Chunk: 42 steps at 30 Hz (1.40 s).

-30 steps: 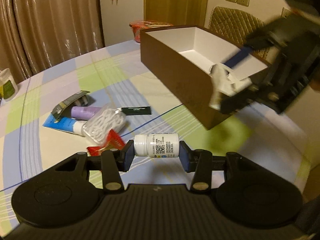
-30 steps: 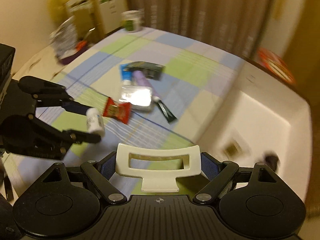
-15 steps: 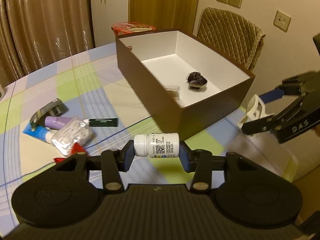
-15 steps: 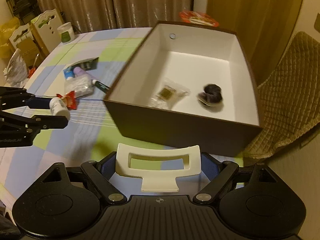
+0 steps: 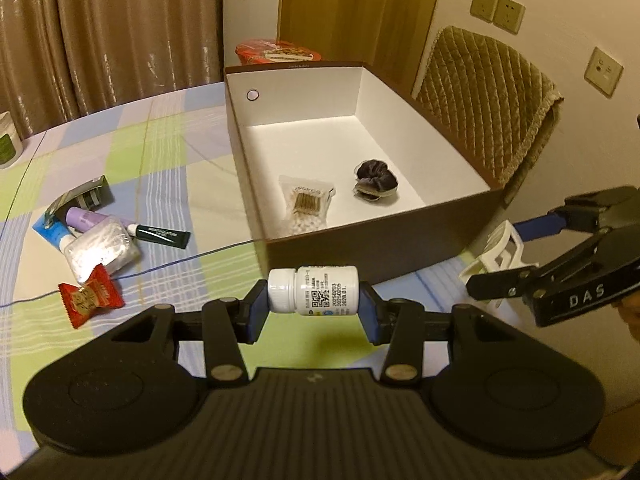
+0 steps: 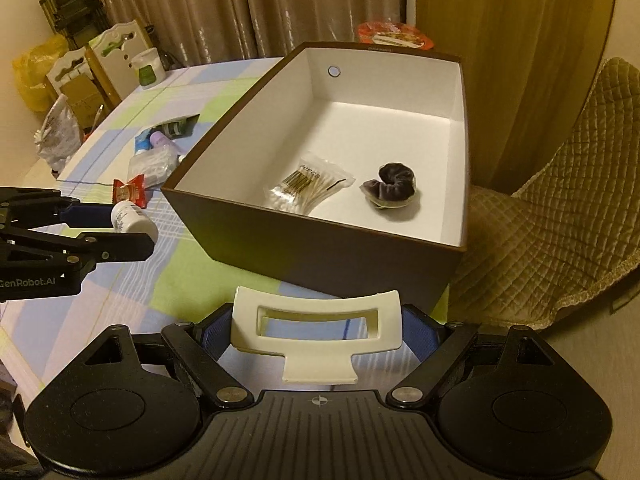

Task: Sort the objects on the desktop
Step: 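Carry the pill bottle with left tool while right tool carries the clip toward the box, then release the pill bottle into the box with left tool while right tool lowers the clip inside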

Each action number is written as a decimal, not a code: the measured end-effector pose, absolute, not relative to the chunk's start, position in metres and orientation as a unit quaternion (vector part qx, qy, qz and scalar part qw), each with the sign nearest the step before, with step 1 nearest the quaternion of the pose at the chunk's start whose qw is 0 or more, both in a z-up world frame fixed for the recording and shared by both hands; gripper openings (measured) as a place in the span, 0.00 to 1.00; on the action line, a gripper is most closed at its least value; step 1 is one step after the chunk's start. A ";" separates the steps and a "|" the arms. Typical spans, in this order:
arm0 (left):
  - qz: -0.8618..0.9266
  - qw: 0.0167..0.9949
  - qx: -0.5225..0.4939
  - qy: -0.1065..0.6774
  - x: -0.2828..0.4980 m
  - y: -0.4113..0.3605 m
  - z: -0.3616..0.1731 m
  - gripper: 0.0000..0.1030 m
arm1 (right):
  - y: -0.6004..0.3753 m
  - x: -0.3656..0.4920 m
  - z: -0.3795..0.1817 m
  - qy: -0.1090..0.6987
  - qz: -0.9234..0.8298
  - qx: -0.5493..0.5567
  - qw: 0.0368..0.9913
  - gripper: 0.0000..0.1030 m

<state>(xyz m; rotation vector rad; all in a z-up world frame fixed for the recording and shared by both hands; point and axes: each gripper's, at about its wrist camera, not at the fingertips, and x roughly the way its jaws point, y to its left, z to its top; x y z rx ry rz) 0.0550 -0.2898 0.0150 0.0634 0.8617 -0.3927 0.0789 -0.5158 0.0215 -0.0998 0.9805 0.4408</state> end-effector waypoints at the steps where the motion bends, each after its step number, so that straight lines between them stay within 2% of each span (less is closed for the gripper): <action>1: -0.190 0.890 0.030 0.414 0.056 -0.292 0.016 0.40 | -0.517 0.079 0.022 0.466 0.210 -0.048 0.858 0.83; 14: -0.221 0.887 0.048 0.402 0.069 -0.300 0.024 0.40 | -0.517 0.077 0.028 0.461 0.180 -0.039 0.868 0.83; 21: -0.230 0.895 0.056 0.378 0.087 -0.304 0.038 0.40 | -0.520 0.094 0.063 0.414 0.194 -0.016 0.889 0.83; 25: -0.235 0.899 0.069 0.364 0.113 -0.311 0.045 0.40 | -0.515 0.125 0.075 0.385 0.193 -0.054 0.901 0.83; 38: -0.254 0.876 0.103 0.396 0.183 -0.345 0.007 0.40 | -0.500 0.193 0.024 0.414 0.225 -0.139 0.871 0.83; 40: -0.254 0.875 0.106 0.399 0.186 -0.347 0.002 0.47 | -0.498 0.195 0.018 0.417 0.228 -0.147 0.867 0.83; 42: -0.254 0.873 0.109 0.401 0.187 -0.347 -0.001 0.48 | -0.496 0.198 0.014 0.419 0.232 -0.155 0.864 0.83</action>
